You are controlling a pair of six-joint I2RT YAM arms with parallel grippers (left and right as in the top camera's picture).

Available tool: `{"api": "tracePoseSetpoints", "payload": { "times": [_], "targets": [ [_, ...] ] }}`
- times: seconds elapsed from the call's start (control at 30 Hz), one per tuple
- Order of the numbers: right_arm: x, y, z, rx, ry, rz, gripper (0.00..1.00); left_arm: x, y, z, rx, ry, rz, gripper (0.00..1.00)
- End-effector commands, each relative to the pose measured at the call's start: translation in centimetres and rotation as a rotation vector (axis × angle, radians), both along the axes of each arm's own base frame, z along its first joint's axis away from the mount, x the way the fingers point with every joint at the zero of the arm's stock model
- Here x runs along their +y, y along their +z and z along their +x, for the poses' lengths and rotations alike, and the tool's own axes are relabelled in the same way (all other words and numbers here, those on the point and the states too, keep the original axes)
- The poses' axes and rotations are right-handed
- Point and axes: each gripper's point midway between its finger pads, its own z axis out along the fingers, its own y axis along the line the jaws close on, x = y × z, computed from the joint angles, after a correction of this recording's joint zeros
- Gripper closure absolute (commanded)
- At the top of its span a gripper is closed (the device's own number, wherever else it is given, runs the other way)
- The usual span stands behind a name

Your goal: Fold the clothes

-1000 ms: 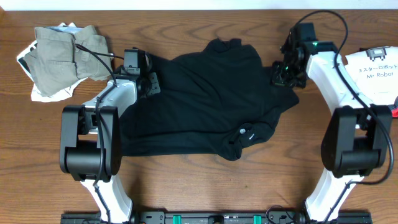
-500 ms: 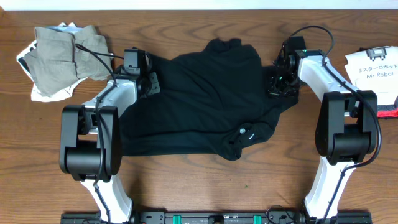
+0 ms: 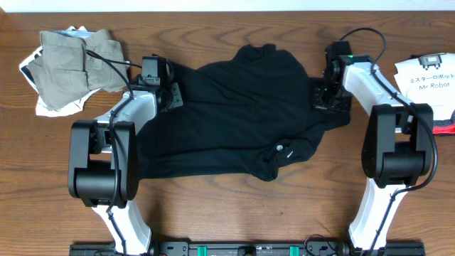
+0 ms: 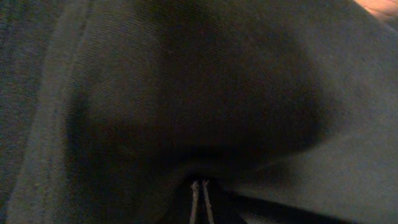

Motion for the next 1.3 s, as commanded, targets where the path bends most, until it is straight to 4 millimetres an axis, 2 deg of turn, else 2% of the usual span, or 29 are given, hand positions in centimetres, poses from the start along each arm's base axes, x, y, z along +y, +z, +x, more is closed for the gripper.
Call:
{"api": "tracePoseSetpoints", "payload": {
  "times": [0.0,0.23,0.43,0.53,0.7,0.83,1.0,1.17,1.23,1.27],
  "targets": [
    [-5.3,-2.4,-1.6,0.077,-0.094,-0.163,0.99,3.3,-3.4,-2.1,0.1,0.062,0.127,0.94],
    [-7.4,-2.4,-1.8,0.081,-0.15,-0.156,0.99,6.3,-3.2,-2.1,0.097,0.137,0.185,0.94],
    [-7.7,-2.4,-1.8,0.082,-0.152,-0.157,0.99,8.8,-3.2,-2.4,0.101,0.227,0.169,0.94],
    [-8.0,-2.3,-1.8,0.081,-0.151,-0.173,0.99,9.1,-2.6,-2.3,0.089,0.235,0.169,0.94],
    [-8.6,-1.5,-1.7,0.086,-0.159,-0.185,0.99,9.2,-0.2,-1.5,0.029,0.24,0.166,0.93],
    [-8.5,-0.2,-1.0,0.078,-0.164,-0.173,0.99,9.2,2.9,-0.8,-0.04,0.244,0.161,0.88],
    [-7.3,3.3,0.3,0.049,-0.161,-0.108,0.99,8.4,7.5,-1.0,-0.118,0.231,0.129,0.87],
    [-5.4,7.7,0.8,0.001,-0.146,-0.03,0.99,5.9,10.8,-2.2,-0.142,0.166,0.012,0.87],
    [-3.1,9.1,0.5,-0.008,-0.09,0.08,0.99,4.4,11.4,-3.2,-0.12,0.133,-0.064,0.87],
    [-0.8,10.0,0.1,-0.009,-0.015,0.191,0.95,3.4,11.5,-4.0,-0.094,0.122,-0.121,0.87]
  ]
}}
